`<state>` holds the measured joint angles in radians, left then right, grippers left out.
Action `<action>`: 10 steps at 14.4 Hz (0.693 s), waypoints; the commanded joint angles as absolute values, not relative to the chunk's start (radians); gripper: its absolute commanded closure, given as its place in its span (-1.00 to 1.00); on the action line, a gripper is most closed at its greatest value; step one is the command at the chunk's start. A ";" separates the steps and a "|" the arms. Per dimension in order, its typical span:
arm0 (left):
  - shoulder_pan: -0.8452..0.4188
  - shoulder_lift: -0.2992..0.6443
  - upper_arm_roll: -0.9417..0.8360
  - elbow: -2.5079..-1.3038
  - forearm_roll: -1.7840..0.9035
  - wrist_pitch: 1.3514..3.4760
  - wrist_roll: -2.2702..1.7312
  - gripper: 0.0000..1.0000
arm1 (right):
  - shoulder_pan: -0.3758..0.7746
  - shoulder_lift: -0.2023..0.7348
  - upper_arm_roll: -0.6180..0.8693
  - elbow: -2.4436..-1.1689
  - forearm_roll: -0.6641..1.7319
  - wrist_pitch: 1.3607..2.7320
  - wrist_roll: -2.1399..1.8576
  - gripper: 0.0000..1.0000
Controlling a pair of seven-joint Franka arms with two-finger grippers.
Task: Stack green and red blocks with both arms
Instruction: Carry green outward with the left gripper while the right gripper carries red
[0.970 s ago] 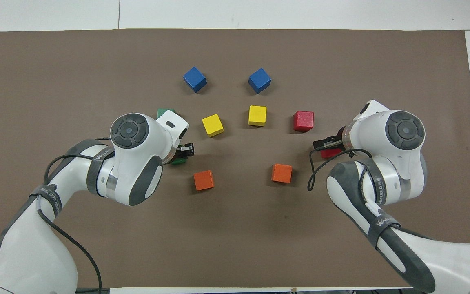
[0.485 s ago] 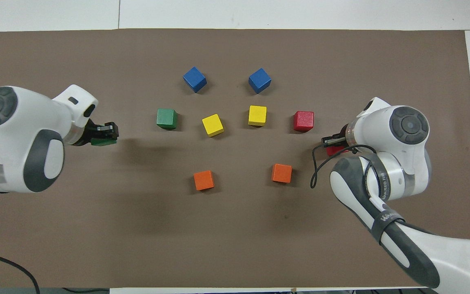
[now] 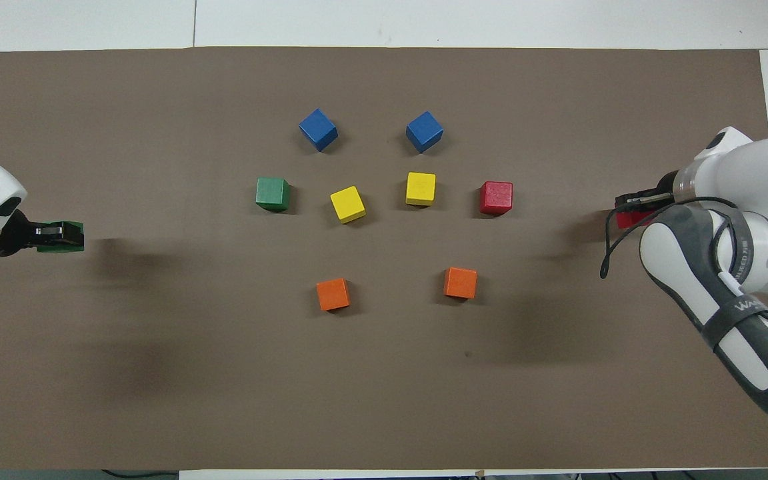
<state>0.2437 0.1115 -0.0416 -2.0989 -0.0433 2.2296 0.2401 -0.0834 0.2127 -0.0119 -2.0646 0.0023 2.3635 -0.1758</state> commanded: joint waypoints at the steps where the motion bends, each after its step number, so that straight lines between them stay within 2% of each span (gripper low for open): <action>1: 0.262 0.129 -0.055 -2.149 -0.032 2.319 0.249 1.00 | -0.121 0.221 0.002 -2.078 0.014 2.358 -0.186 1.00; 10: 0.275 0.190 -0.054 -2.158 -0.032 2.378 0.219 1.00 | -0.138 0.210 0.002 -2.134 0.014 2.416 -0.183 1.00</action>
<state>0.2582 0.1883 -0.0436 -2.1456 -0.0433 2.3432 0.2371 -0.1208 0.2273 -0.0116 -2.0983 0.0023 2.3794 -0.1758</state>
